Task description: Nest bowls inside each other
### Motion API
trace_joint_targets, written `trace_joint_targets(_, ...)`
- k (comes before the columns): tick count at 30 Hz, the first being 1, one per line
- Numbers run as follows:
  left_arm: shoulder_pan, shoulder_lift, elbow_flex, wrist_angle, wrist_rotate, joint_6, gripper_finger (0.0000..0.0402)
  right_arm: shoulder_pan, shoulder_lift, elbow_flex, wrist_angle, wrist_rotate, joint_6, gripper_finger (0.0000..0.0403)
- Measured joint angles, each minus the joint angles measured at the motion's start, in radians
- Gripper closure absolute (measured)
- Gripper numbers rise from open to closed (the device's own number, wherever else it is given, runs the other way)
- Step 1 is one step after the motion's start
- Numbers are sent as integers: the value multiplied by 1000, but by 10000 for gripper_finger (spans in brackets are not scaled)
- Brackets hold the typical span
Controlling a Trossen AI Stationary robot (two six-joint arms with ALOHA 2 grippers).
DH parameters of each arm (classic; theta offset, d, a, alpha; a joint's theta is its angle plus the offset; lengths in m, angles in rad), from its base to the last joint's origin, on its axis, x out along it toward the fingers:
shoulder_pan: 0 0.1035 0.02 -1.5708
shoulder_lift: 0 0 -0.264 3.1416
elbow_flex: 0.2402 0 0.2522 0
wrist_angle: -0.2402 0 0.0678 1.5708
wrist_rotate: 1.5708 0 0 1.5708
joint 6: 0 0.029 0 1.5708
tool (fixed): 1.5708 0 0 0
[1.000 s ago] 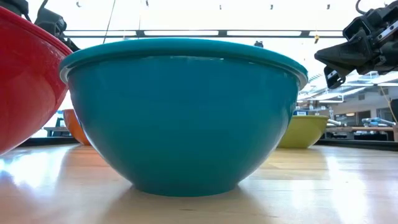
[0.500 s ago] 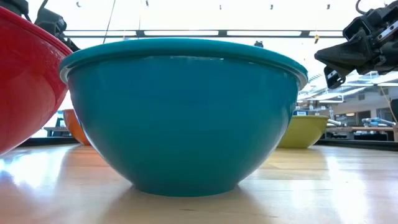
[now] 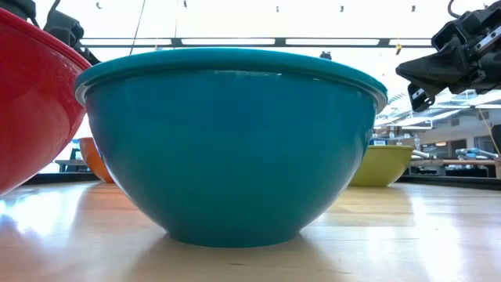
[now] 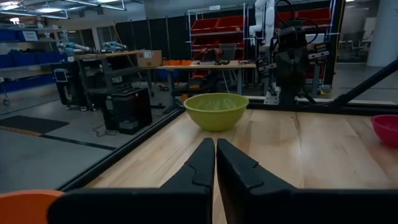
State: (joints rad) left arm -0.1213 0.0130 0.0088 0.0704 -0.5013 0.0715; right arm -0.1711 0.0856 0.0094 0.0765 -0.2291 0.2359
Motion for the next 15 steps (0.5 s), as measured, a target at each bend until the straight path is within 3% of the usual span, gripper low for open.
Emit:
trace_joint_targets(2, 0, 0, 0, 0, 0, 5, 381, 0, 0, 0, 0, 0, 0, 368)
trace_joint_targets(8, 8, 0, 0, 59, -14, 280, 381, 0, 0, 0, 0, 0, 0, 368)
trace_joint_targets(12, 21, 10, 0, 87, -181, 402, 381, 0, 0, 0, 0, 0, 0, 368)
trace_joint_targets(15, 22, 11, 0, 86, -208, 417, 381, 0, 0, 0, 1, 0, 0, 368)
